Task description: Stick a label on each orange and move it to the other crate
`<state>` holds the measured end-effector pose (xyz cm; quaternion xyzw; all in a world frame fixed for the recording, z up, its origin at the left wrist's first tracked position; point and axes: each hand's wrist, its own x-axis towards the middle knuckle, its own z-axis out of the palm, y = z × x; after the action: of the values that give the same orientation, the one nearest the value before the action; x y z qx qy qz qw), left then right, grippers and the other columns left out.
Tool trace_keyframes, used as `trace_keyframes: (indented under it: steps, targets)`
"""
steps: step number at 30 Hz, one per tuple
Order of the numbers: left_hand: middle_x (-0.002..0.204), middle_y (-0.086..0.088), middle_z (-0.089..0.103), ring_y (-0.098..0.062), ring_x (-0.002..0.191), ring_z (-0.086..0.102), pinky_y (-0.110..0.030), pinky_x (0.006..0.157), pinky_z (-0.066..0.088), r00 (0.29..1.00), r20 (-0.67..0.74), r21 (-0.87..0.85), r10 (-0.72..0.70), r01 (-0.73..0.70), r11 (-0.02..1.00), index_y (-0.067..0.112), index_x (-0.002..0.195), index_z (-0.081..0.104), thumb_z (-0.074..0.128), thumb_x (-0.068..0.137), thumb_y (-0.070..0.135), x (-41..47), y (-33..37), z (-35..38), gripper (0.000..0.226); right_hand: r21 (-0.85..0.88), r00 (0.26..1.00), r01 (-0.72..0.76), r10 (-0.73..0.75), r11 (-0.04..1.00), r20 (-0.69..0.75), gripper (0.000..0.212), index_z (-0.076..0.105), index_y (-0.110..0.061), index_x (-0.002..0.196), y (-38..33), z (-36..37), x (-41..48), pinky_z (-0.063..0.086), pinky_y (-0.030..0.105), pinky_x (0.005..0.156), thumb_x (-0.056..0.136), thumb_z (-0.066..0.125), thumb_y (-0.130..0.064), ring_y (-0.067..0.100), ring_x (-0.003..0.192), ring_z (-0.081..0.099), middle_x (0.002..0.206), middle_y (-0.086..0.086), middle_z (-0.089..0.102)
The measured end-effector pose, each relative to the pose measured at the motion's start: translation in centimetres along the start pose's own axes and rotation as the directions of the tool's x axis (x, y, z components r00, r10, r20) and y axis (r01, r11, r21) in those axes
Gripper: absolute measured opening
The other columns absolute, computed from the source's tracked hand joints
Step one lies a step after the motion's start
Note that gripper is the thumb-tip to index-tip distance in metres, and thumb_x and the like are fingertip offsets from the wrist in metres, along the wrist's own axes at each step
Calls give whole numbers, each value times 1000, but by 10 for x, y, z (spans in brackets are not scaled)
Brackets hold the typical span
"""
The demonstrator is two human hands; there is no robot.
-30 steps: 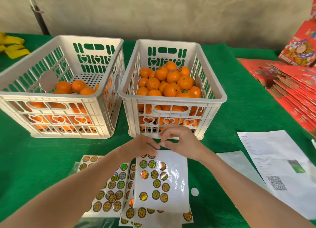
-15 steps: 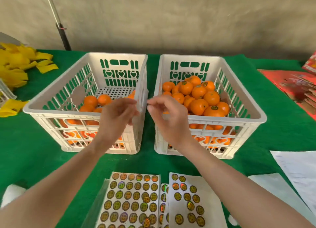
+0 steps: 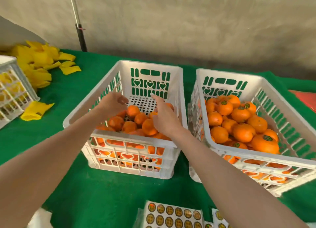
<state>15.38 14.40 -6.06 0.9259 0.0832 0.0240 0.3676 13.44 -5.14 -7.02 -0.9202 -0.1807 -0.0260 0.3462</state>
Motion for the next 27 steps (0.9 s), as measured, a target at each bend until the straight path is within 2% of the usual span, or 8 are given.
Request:
trace_keyframes:
  steps: [3,7,11,14,16,18,22,27]
  targets:
    - [128,-7,59,-23,114,57,-36,106,39,944,328,468,-35,-130,874,11,126,59,68,86,17,15,0,4,41,-50,1000,6,-5,999,19,74,17,-28,148,3,2,1,53,42,76,88,49,2,23,90,59,105,9,60]
    - [117,-5,63,-17,98,66,-32,97,47,695,657,549,-292,-175,817,10,131,49,51,91,54,12,24,21,60,-60,1000,-9,10,998,12,74,18,-27,148,4,3,3,50,34,71,88,50,0,21,89,59,94,1,56]
    - [117,-5,52,-25,117,55,-35,100,45,692,644,664,-327,-293,688,1,130,46,44,99,25,1,33,42,39,-57,1000,-16,18,998,18,74,16,-28,149,4,3,3,51,34,66,89,51,-2,19,80,59,90,0,57]
    - [133,-12,52,-24,111,59,-39,100,45,635,708,618,-309,-346,706,1,126,49,45,98,33,-1,34,35,42,-54,999,-28,27,998,-23,74,15,-27,149,2,0,2,52,37,71,89,51,-3,16,80,58,92,-1,57]
    - [134,-12,50,-15,92,63,-31,85,53,622,755,415,-207,-209,886,13,119,54,53,94,39,6,30,23,36,-19,996,-8,6,1000,-87,73,15,-26,149,0,-1,0,50,31,71,90,51,-3,9,79,54,95,-7,52]
    - [130,-11,53,-13,91,62,-31,80,55,633,774,-25,-2,33,999,23,109,56,63,89,26,9,25,8,22,67,989,4,6,998,-149,73,13,-28,149,-2,-4,-2,49,26,74,92,51,-4,6,82,55,104,-6,52]
    - [125,-11,61,-29,111,62,-38,84,54,717,613,-647,334,212,732,21,125,55,77,63,14,3,20,-13,66,346,979,31,41,938,-200,81,12,-34,146,-6,-12,-8,51,26,81,88,60,-3,9,98,58,118,0,56]
    - [129,-16,56,-30,110,62,-37,79,55,802,431,-836,413,184,516,14,136,46,87,44,24,-27,33,-13,100,539,996,61,-15,840,-89,105,6,-47,144,-14,-23,-22,53,38,90,75,77,-10,18,115,54,136,4,44]
